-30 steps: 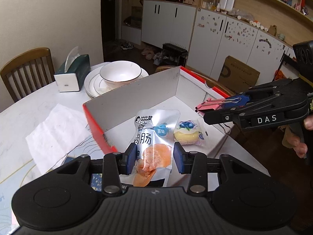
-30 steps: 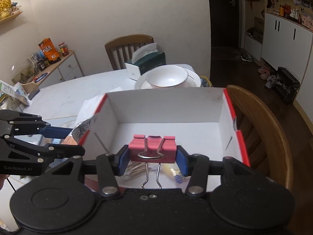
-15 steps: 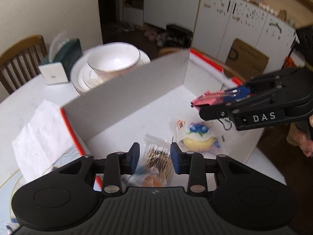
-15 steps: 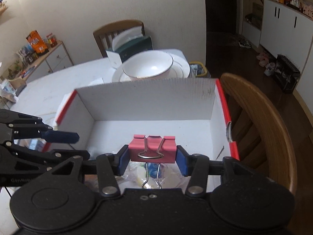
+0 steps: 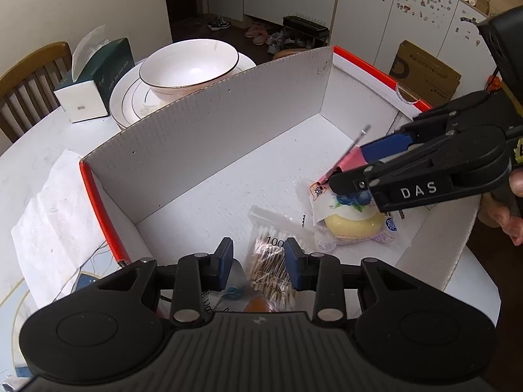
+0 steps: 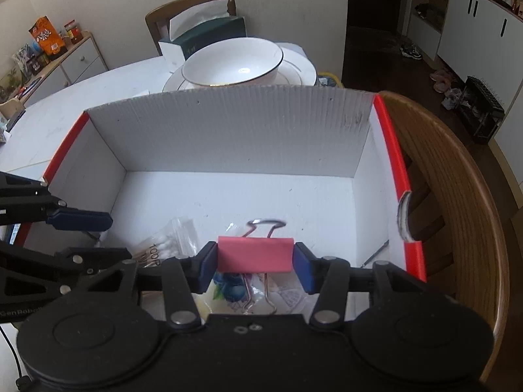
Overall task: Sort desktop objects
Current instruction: 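Open both tools to release the clip and packet into the box, then withdraw both tools from the box back toward the remaining items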
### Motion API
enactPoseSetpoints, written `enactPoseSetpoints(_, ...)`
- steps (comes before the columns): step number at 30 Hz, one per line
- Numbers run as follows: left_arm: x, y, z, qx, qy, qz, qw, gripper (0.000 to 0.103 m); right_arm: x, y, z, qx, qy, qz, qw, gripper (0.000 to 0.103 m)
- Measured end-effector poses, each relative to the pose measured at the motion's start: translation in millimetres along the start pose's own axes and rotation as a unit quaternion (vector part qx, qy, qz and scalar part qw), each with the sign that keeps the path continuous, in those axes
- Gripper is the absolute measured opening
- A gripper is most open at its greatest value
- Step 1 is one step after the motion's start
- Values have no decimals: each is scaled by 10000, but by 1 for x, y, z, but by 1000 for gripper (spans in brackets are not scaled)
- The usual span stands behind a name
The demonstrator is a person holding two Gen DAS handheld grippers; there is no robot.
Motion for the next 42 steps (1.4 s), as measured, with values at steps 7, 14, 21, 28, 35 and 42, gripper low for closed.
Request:
enactPoseSetpoints(7, -1, -7, 0, -61, -109, -83, 9999, 35, -1, -15, 3, -26, -204, -164, 9997, 64)
enactPoseSetpoints(14, -5, -24, -4, -129, -182, -244, 9995, 36, -5, -34, 9, 56, -328, -295, 9990, 67)
enactPoseSetpoints(21, -14, -43, -7, -173, -238, -439, 9986, 51, -10, -54, 20, 139, -403, -458, 9980, 69)
enactPoseSetpoints(28, -24, -64, -12, -192, -246, -652, 9974, 62, -16, -71, 33, 233, -428, -637, 9968, 73)
enactPoseSetpoints(35, -38, -84, -10, -213, -280, -823, 9960, 63, -24, -87, 49, 346, -405, -860, 9949, 76)
enactPoseSetpoints(42, -59, -103, 1, -237, -345, -958, 9945, 64, -32, -94, 74, 434, -416, -955, 9936, 80)
Point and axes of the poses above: each gripper's, at about its wrist camera, not at the fingertips, and y roughly the way its jaws point, z to its left, x to its top, the point moved 2 cm from there along y, roughly the way its jaws point, and after that the axes turned 5 degrees about z, right-handed, at the moved point
